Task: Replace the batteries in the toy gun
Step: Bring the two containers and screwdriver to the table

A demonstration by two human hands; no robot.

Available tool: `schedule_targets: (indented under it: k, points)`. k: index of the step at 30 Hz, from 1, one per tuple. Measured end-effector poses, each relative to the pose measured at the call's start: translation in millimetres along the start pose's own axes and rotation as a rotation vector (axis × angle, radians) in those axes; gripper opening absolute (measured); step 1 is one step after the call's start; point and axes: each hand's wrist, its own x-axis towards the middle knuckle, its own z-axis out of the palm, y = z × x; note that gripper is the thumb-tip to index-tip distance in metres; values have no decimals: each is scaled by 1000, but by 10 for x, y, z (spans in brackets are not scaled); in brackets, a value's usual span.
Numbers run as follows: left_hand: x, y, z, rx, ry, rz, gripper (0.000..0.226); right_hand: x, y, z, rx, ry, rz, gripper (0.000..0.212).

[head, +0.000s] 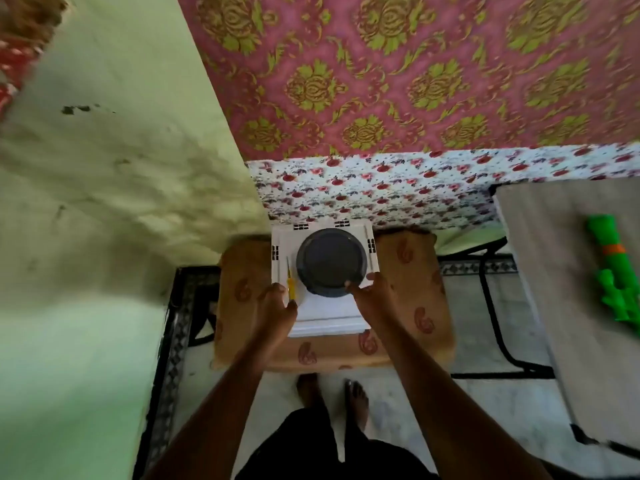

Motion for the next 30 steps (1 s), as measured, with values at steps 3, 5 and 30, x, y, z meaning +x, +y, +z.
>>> schedule_targets:
  k: [3,5,30]
  points:
    - [209,-19,42,47,15,24,13,131,-89,95,43,42,54,49]
    - [281,-34,103,89,33,14,14,210,-54,185,127,54,106,47]
    - [-187,812,86,-482,-201,55,4,-663,488,-780,986,238,167,30]
